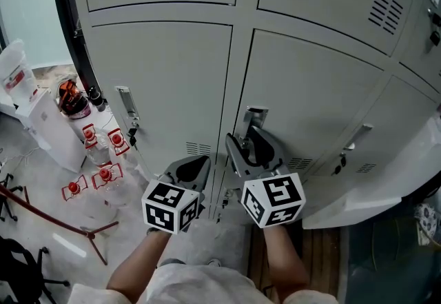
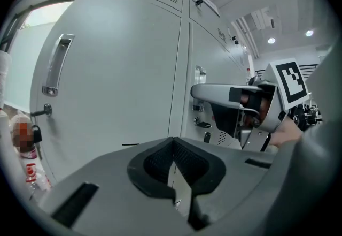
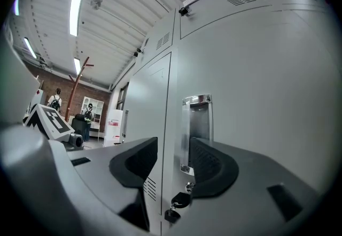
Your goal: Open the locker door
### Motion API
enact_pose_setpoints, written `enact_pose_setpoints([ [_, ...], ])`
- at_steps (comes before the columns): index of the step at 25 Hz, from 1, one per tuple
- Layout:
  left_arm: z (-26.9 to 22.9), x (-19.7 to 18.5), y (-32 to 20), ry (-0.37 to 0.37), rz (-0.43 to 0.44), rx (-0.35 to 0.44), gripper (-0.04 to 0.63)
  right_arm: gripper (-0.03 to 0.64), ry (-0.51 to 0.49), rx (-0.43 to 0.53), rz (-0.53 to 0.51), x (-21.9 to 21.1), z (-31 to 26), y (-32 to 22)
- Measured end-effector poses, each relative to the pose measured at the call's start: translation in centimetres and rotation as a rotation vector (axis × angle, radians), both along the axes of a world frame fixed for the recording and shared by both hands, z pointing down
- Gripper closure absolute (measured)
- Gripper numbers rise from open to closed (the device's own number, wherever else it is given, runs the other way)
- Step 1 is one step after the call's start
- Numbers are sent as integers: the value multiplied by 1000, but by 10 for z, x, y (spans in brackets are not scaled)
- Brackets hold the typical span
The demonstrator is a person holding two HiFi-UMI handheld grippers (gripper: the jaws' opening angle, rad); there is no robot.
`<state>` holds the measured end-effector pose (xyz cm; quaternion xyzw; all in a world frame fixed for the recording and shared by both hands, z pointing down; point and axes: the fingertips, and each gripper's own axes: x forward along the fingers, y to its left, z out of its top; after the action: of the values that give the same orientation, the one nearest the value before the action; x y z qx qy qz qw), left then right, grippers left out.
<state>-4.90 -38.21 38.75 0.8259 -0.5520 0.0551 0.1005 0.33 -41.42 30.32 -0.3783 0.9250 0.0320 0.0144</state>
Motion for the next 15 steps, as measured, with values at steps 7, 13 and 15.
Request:
enact_pose_setpoints([
  [7, 2, 0, 0, 12, 76, -6, 589, 445, -57, -55, 4, -6, 1, -4],
  [13, -3, -7, -3, 25, 157, -5, 589, 445, -45, -69, 77, -6, 1, -6],
  [15, -4, -5, -3, 23, 191, -3, 589, 445, -43, -65, 104, -5, 0, -4],
])
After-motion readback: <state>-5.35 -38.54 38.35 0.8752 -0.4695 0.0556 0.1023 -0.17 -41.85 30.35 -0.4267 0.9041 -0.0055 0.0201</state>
